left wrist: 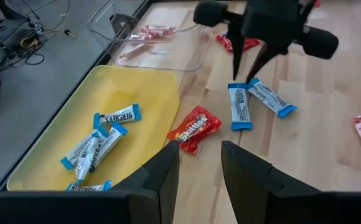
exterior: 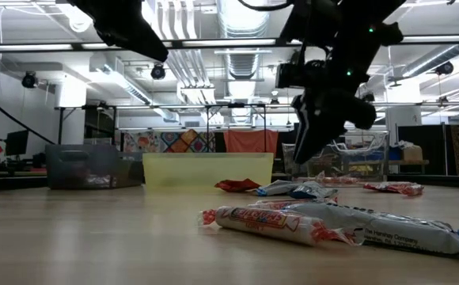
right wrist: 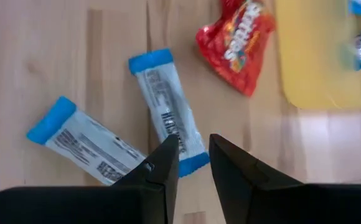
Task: Sort candy
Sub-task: Put the white candy into the yellow bin
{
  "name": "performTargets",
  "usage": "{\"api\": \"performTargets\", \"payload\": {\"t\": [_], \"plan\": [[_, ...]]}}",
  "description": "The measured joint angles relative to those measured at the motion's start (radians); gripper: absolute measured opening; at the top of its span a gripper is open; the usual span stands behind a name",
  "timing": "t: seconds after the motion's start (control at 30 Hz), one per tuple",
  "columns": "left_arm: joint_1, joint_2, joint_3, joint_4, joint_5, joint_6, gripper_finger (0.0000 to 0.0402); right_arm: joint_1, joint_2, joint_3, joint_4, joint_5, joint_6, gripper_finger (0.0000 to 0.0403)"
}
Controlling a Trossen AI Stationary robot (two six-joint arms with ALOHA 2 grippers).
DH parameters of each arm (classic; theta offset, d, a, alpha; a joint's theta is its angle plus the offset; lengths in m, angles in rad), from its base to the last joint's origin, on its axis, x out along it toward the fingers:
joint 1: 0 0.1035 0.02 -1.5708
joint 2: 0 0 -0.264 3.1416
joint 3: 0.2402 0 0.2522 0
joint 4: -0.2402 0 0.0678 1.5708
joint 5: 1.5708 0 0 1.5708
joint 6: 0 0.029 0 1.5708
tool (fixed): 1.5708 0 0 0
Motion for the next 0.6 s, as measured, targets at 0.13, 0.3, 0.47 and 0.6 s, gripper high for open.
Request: {"api": "performTargets", "payload": {"t": [0.13, 0.3, 0.47, 0.6], "plan": [[0.0, 0.0, 0.0, -0.004, 0.0, -0.002, 0.0104, -0.003, 0.046, 0.035, 0.009, -0.045, 0.005, 0.0082], [0.0, 0.0, 0.0, -0.003, 0.0, -0.003, 0.0104, -0.004, 0.101, 0.064, 0.001, -0.08, 0.01, 0.0126], [0.0, 0.0, 0.0, -0.003, 0.0, -0.002, 0.0104, -0.007, 0.133, 0.07, 0.006, -0.032, 0.012, 0.0158], [0.0, 0.0, -0.002, -0.003, 0.0, -0.002, 0.0104, -0.014, 0.145, 0.07, 0.007, -0.03, 0.012, 0.016]]}}
